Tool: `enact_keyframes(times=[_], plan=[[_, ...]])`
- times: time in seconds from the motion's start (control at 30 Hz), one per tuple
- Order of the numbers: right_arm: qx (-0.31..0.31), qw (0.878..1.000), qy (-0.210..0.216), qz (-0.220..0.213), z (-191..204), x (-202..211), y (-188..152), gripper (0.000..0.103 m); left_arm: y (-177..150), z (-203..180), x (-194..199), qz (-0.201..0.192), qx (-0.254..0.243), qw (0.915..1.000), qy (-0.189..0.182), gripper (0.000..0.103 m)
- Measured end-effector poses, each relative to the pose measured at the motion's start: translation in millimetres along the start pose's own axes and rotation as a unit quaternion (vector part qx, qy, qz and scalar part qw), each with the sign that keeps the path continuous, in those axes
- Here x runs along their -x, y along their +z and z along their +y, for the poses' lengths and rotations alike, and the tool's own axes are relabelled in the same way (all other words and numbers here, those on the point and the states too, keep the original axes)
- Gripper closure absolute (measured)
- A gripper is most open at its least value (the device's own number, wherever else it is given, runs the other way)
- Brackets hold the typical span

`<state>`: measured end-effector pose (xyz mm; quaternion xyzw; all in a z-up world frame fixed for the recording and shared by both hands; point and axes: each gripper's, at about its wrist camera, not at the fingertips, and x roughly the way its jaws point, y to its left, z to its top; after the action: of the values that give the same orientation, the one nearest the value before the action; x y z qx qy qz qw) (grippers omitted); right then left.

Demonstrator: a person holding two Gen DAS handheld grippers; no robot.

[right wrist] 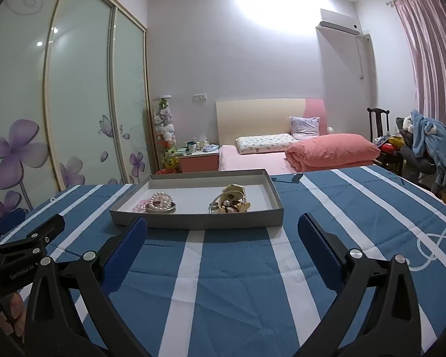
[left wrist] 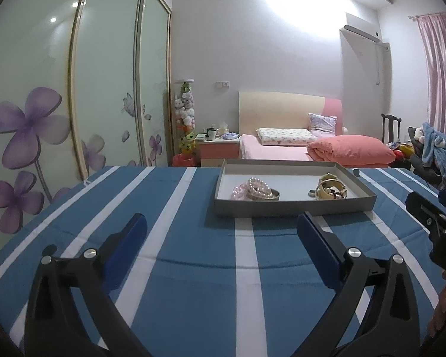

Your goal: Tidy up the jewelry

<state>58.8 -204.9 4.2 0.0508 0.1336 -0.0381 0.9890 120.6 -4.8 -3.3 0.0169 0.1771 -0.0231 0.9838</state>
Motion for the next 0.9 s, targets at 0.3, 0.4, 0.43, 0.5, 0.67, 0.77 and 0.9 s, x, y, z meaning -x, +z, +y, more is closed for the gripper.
enact_keyframes(times=[0.3, 0.4, 0.43, 0.5, 0.67, 0.77, 0.9], plan=[[0.01, 1.0, -0.002, -0.007, 2.9, 6.3, -2.6, 0.002, -2.8, -2.7, 1.2, -0.007, -0.004, 0.9999, 0.009, 0.005], [0.01, 1.0, -0.002, -0.007, 3.1, 6.4, -2.4, 0.002, -1.4, -2.4, 2.1, -0.008, -0.003, 0.9999, 0.007, 0.005], [0.009, 1.0, -0.001, -0.007, 3.0, 6.5, -2.4, 0.002, -0.8, -2.3, 2.6, -0.009, -0.002, 0.9999, 0.006, 0.005], [0.01, 1.0, -0.002, -0.007, 3.2, 6.4, -2.5, 0.002, -0.1, -2.6, 3.1, -0.009, -0.001, 0.9999, 0.005, 0.005], [0.01, 1.0, -0.001, -0.007, 4.1, 6.9, -1.7, 0.002, 0.5, -1.8, 4.7, -0.008, 0.0, 1.0, 0.002, 0.005], [0.01, 1.0, -0.001, -0.007, 4.1, 6.9, -1.9, 0.002, 1.2, -2.2, 5.6, -0.008, 0.0, 1.0, 0.001, 0.005], [0.011, 1.0, -0.001, -0.007, 4.9, 6.9, -0.8, 0.002, 1.5, -3.6, 6.1, -0.006, 0.0, 1.0, -0.001, 0.005]])
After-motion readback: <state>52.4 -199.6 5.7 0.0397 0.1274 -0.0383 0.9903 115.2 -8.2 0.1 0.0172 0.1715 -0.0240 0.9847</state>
